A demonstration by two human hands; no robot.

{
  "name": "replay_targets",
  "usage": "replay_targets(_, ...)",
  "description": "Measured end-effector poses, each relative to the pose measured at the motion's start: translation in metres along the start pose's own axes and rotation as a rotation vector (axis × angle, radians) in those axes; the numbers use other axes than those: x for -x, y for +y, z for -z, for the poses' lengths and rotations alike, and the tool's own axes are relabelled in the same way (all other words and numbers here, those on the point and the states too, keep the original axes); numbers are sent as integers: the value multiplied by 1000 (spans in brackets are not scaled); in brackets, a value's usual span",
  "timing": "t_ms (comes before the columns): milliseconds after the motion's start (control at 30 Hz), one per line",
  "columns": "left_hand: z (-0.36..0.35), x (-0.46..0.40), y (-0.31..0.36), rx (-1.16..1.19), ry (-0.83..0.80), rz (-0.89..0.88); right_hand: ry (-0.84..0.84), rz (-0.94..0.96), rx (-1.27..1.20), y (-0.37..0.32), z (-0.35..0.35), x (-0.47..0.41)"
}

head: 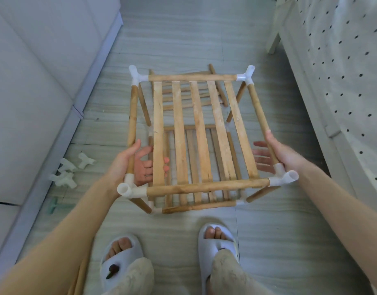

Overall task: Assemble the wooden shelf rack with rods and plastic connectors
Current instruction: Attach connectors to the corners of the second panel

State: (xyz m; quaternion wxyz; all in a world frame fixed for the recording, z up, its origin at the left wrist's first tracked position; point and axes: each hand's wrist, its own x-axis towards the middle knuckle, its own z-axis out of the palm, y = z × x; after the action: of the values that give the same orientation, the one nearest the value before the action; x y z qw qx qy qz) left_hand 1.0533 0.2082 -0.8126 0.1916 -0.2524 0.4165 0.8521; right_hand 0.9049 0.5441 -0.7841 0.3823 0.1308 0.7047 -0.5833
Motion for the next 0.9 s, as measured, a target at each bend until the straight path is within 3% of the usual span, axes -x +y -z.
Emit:
replay_targets(167,-17,14,-28,-56,117,-99,252,26,1084,-31,-2,4)
replay_targets(233,-24,20,-39,-132,231,-119,350,90,1287,-37,-18,15)
replay_targets(333,-32,30,-51,-272,293,-104,393,232,1304,-17,-72,35)
replay_targets(467,-35,36,-58,-435,263,-11,303,197,1340,32,-150,49)
replay_targets(567,-32,43,-57,-516,238,42,393,264,1453,46,-161,42)
replay_targets(700,-28,48,-56,-486,251,12,342,374,1526,43,-151,29)
replay_targets(800,-19,46,-56,-501,425,-159,267,434,1583,31,-138,23)
replay_targets(900,1,50,-54,-937,621,-577,115,479,1642,11,-107,18)
